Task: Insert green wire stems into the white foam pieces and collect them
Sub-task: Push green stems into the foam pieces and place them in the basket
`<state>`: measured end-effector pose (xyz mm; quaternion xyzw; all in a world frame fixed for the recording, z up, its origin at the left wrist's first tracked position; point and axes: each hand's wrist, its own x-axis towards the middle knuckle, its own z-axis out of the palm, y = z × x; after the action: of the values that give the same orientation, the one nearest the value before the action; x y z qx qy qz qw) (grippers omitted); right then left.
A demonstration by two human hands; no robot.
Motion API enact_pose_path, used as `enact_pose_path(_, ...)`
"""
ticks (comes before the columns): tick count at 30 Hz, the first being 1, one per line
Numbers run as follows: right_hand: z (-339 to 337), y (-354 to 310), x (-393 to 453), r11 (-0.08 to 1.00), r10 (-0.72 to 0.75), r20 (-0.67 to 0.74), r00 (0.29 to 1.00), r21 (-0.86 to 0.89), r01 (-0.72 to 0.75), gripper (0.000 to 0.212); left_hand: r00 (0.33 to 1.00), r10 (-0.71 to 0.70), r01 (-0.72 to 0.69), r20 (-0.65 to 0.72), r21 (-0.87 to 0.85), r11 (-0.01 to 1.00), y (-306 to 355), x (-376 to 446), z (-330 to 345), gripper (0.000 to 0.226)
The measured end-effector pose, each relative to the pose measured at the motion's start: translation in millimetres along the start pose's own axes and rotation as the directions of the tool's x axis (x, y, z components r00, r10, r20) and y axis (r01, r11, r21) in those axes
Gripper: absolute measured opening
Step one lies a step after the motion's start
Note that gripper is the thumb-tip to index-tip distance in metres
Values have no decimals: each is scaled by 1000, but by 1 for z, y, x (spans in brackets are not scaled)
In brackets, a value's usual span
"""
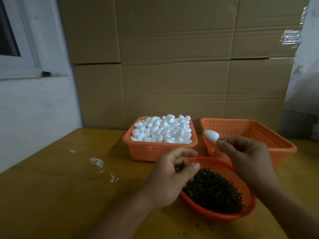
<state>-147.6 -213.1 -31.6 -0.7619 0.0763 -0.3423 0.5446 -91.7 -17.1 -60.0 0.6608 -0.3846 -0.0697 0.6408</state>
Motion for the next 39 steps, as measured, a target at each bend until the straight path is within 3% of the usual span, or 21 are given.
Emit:
enact_pose_path(4, -16, 30, 45, 946, 44, -92, 995, -317, -72, 10, 1000, -7, 5, 15, 79, 997, -5, -2, 4, 14)
enact_pose_path(8, -24, 46, 76, 736, 95, -122, 988, -660, -152, 23, 1000, 10, -13, 22, 122, 992, -6, -2, 4, 14)
enact_pose_path(12, -25, 50, 96, 580, 206, -161, 965, -774, -253, 48, 1000, 22, -24, 16, 124, 992, -5, -1, 3, 11)
enact_pose_path(17, -23, 47, 107, 442, 362, -151, 920, -841, -312, 62, 999, 34, -36, 20, 127, 991, -4, -1, 2, 11)
enact_pose_path(22, -20, 40, 107, 361, 396, -133, 909, -887, -287, 23, 999, 48, -50, 21, 113, 992, -4, -2, 1, 12)
enact_pose_path(25, -21, 38, 104, 434, 293, -144, 945, -861, -265, 23, 999, 47, -49, 19, 140, 989, -3, -1, 1, 5)
enact_pose_path(29, -20, 23, 84, 627, 100, -131, 986, -761, -165, 36, 998, 64, -60, -18, 170, 984, -4, -1, 2, 29)
enact_pose_path(33, -18, 9, 53, 735, -17, -9, 1000, -679, 7, 24, 995, 84, -75, -49, 177, 981, -4, 0, 1, 42)
enact_pose_path(39, -11, -4, -5, 887, -72, 139, 988, -444, 127, 24, 978, 138, -89, -159, 283, 955, -3, 6, -9, 25)
